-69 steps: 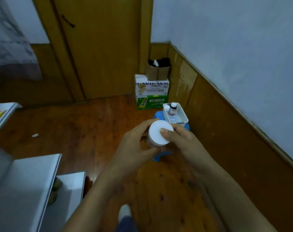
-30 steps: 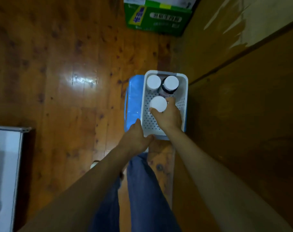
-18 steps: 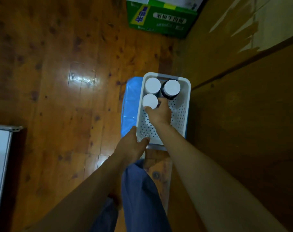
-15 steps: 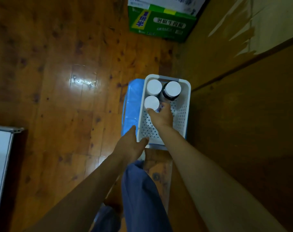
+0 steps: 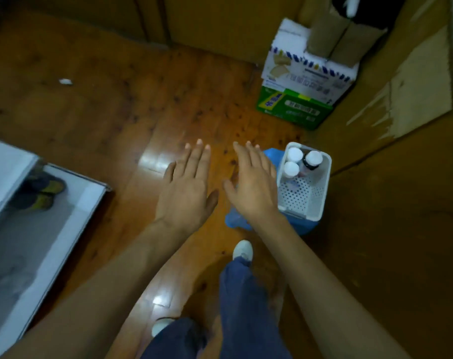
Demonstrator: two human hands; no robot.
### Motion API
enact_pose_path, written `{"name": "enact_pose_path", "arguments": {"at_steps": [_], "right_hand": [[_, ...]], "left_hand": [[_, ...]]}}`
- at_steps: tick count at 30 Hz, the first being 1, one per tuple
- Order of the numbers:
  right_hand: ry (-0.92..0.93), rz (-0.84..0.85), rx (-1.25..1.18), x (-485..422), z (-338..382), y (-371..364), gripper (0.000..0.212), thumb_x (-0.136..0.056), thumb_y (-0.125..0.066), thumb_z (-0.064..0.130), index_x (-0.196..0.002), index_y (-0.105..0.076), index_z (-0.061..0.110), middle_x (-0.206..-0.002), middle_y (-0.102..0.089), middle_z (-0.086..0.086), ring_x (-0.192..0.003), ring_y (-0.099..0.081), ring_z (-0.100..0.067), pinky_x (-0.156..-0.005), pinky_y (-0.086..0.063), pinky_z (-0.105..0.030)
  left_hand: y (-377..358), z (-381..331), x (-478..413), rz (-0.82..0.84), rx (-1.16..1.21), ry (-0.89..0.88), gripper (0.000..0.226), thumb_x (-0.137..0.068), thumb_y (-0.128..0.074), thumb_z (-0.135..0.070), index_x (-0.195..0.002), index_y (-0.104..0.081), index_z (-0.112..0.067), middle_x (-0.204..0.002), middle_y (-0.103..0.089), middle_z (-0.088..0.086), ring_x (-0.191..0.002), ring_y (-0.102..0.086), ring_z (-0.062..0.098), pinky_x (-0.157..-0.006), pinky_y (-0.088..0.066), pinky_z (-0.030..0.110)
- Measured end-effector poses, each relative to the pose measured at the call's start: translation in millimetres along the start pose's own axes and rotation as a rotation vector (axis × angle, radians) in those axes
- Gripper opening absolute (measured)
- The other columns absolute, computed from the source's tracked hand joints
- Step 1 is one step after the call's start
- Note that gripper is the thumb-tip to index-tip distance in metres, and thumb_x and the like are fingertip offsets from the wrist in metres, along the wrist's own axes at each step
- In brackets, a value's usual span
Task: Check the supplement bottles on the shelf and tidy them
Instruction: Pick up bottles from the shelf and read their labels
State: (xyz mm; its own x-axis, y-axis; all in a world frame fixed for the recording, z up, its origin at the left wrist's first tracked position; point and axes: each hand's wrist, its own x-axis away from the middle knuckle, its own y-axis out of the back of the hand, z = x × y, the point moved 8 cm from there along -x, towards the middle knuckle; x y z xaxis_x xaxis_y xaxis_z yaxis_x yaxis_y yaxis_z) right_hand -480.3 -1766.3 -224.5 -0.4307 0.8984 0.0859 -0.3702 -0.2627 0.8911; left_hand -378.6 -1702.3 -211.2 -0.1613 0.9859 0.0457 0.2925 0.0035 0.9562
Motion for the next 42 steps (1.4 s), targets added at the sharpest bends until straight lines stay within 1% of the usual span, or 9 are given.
{"name": "enact_pose_path", "arguments": {"at_steps": [4,11,15,18,24,29,34,37,42], "right_hand": [[0.261,-0.073,0.065,62.9,148.4,19.5,0.075,-0.089,-0.062,0.029,-0.152,-0.022,0.022,-0.16,-0.021,-0.008,-0.148,-0.013,-0.025,-0.118,-0.01,-0.045],[0.761,-0.094,-0.091,181.6,416.0,18.6,0.075,-0.085,-0.066,0.036,-0.149,-0.03,0.021,-0.157,-0.028,-0.008,-0.146,-0.021,-0.026,-0.117,-0.016,-0.048],[1.053,-0.043,-0.164,268.0,543.3,-6.4,0.076,-0.08,-0.068,0.037,-0.147,-0.037,0.019,-0.153,-0.036,-0.011,-0.142,-0.031,-0.029,-0.115,-0.024,-0.051],[1.255,0.02,-0.255,337.6,622.1,-30.4,0.069,-0.082,-0.059,0.041,-0.144,-0.041,0.017,-0.148,-0.043,-0.01,-0.138,-0.037,-0.029,-0.113,-0.029,-0.051],[1.547,0.212,-0.434,479.4,760.2,-81.7,0.064,-0.083,-0.058,0.043,-0.141,-0.044,0.018,-0.146,-0.045,-0.006,-0.136,-0.04,-0.026,-0.112,-0.028,-0.043],[1.678,0.301,-0.492,562.3,863.1,-131.4,0.064,-0.083,-0.051,0.051,-0.138,-0.047,0.018,-0.145,-0.046,-0.008,-0.134,-0.041,-0.027,-0.11,-0.032,-0.045],[1.703,0.46,-0.44,620.8,956.0,-181.1,0.061,-0.084,-0.064,0.04,-0.139,-0.046,0.02,-0.147,-0.043,-0.007,-0.137,-0.036,-0.025,-0.111,-0.027,-0.042],[1.746,0.495,-0.39,660.6,996.7,-208.9,0.059,-0.081,-0.061,0.041,-0.134,-0.05,0.018,-0.141,-0.049,-0.006,-0.133,-0.041,-0.025,-0.108,-0.031,-0.041],[1.752,0.577,-0.237,717.2,1063.2,-260.6,0.053,-0.087,-0.064,0.037,-0.134,-0.05,0.018,-0.132,-0.054,-0.01,-0.12,-0.05,-0.029,-0.098,-0.041,-0.038]], "left_hand": [[110.4,71.8,108.2,-0.215,-0.085,0.044,0.089,-0.086,-0.064,-0.04,-0.153,-0.011,-0.013,-0.161,-0.009,0.007,-0.148,-0.009,0.024,-0.116,-0.018,0.045],[280.4,214.6,337.3,-0.558,-0.23,0.436,0.09,-0.083,-0.069,-0.038,-0.153,-0.016,-0.015,-0.161,-0.013,0.006,-0.147,-0.014,0.026,-0.113,-0.021,0.05],[330.6,269.8,470.3,-0.689,-0.312,0.692,0.087,-0.083,-0.067,-0.04,-0.151,-0.021,-0.012,-0.16,-0.019,0.009,-0.146,-0.018,0.028,-0.113,-0.024,0.05],[352.1,299.7,572.4,-0.778,-0.346,0.9,0.087,-0.079,-0.058,-0.045,-0.151,-0.023,-0.011,-0.159,-0.021,0.009,-0.145,-0.022,0.029,-0.111,-0.027,0.051],[374.5,344.5,760.6,-0.922,-0.437,1.238,0.084,-0.082,-0.057,-0.047,-0.15,-0.024,-0.009,-0.157,-0.025,0.011,-0.145,-0.023,0.03,-0.112,-0.029,0.052],[389.8,408.9,857.9,-0.974,-0.406,1.406,0.087,-0.084,-0.041,-0.06,-0.151,-0.021,-0.009,-0.159,-0.022,0.008,-0.146,-0.02,0.025,-0.115,-0.02,0.041],[397.5,465.5,943.2,-0.973,-0.382,1.513,0.087,-0.082,-0.041,-0.06,-0.153,-0.019,-0.013,-0.159,-0.022,0.005,-0.146,-0.02,0.022,-0.115,-0.023,0.044],[396.1,486.2,990.4,-0.981,-0.364,1.564,0.087,-0.082,-0.041,-0.061,-0.151,-0.021,-0.012,-0.158,-0.024,0.007,-0.145,-0.022,0.023,-0.115,-0.023,0.041],[386.0,532.7,1057.6,-1.029,-0.252,1.557,0.088,-0.08,-0.041,-0.061,-0.151,-0.023,-0.012,-0.158,-0.025,0.006,-0.145,-0.024,0.024,-0.115,-0.027,0.047]]}}
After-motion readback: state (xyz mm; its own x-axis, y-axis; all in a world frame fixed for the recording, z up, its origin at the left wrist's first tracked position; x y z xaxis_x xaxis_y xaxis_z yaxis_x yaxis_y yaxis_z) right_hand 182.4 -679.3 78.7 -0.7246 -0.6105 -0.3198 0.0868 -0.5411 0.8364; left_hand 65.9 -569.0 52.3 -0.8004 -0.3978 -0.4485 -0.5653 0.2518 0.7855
